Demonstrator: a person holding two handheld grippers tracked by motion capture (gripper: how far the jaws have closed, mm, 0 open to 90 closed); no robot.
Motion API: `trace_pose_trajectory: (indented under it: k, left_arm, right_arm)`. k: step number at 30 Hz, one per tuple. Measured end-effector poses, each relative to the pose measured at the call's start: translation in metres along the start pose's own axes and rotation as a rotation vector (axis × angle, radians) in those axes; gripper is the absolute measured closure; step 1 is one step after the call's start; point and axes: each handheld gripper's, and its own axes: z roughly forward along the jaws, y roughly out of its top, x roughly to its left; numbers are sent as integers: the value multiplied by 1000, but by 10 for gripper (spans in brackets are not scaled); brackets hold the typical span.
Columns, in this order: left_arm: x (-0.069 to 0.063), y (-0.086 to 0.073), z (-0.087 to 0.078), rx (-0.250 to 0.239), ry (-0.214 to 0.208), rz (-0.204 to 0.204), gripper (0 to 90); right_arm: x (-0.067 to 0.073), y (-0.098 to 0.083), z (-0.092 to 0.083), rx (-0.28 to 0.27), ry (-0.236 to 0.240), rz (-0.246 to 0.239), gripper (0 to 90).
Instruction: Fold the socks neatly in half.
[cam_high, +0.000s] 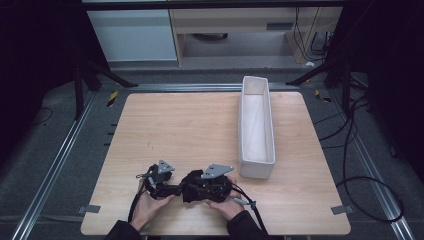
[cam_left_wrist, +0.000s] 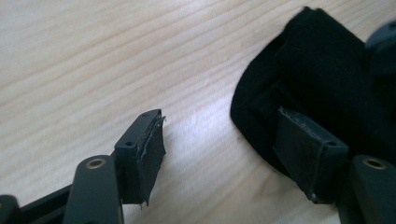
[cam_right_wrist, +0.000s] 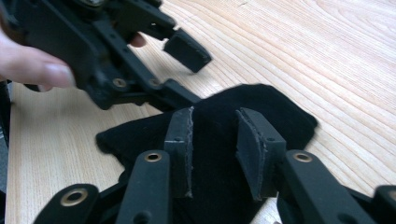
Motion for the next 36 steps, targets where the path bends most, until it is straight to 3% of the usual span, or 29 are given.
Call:
trace_pose_trajectory:
  k: [3, 6, 13, 17, 19, 22, 25, 31, 36]
  left_arm:
    - [1, 3, 2, 2, 2, 0, 324]
    - [6, 3, 1, -9, -2, -26, 325]
    - [17, -6, -25, -86, -19, -87, 344]
    - [5, -5, -46, -137, -49, -50, 335]
    - [-2, -3, -50, -139, -54, -20, 322]
    - [-9, -7, -52, -127, -76, 1, 318]
    - [-16, -10, -47, -100, -79, 21, 318]
    - [-13, -11, -38, -67, -69, 16, 324]
    - [-13, -6, -44, -104, -76, 9, 327]
  right_arm:
    - [1, -1, 3, 9, -8, -9, 682]
    - [0, -2, 5, 15, -14, -5, 685]
    - [-1, -2, 6, 19, -16, 3, 689]
    - [-2, -2, 7, 16, -18, 14, 707]
    - [-3, -1, 7, 14, -18, 30, 733]
    - [-5, -1, 6, 7, -14, 53, 800]
    - [-7, -1, 6, 4, -3, 74, 811]
    - [-12, 14, 2, -61, -28, 58, 811]
    - [-17, 21, 22, 6, -55, 41, 831]
